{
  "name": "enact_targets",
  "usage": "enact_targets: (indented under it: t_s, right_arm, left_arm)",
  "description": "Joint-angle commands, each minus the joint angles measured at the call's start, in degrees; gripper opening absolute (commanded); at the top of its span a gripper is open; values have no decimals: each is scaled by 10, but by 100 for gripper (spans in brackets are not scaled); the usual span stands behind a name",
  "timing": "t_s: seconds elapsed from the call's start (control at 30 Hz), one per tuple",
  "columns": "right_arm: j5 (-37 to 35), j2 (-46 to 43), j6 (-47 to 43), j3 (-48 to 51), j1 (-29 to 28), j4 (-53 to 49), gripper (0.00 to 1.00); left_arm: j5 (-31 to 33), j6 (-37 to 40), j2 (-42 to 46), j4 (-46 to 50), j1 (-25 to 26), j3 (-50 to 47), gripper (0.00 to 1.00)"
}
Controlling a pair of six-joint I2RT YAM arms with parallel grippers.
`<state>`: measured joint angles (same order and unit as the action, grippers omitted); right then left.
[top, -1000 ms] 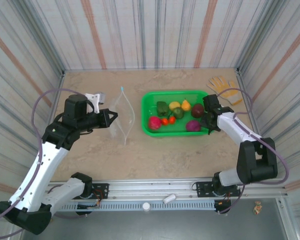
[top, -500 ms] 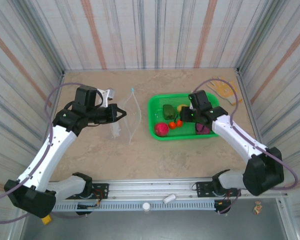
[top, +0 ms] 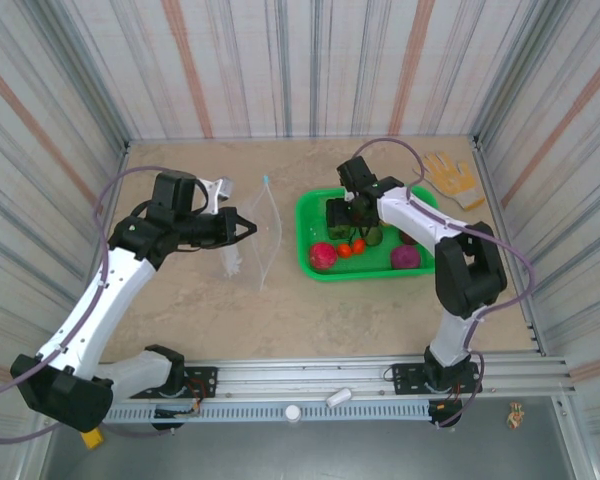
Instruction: Place the food in the zip-top bag and seal the zipper
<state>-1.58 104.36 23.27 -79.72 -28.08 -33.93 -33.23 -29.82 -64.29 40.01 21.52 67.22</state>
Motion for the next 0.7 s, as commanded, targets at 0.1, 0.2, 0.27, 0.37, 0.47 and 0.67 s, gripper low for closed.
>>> enact_targets:
  t_s: [0.1, 0.2, 0.27, 0.37, 0.47, 0.67]
  right_arm:
    - [-17, 60, -21, -49, -12, -41, 85]
    - [-7, 80, -25, -53, -13, -33, 85]
    - [-4, 95, -25, -60, -13, -32, 82]
    - [-6, 114, -25, -70, -15, -33, 78]
    - [-17, 114, -27, -69, -15, -30, 67]
    - [-38, 47, -31, -36, -15, -19, 52]
  left_arm:
    - [1, 8, 14, -2, 3, -7, 0]
    - [0, 8, 15, -2, 3, -6, 0]
    - [-1, 8, 13, -1, 3, -3, 0]
    - [-3, 7, 12, 2, 3, 3, 0]
    - [-9, -2, 13, -3, 3, 7, 0]
    - [-24, -28, 13, -1, 3, 29, 0]
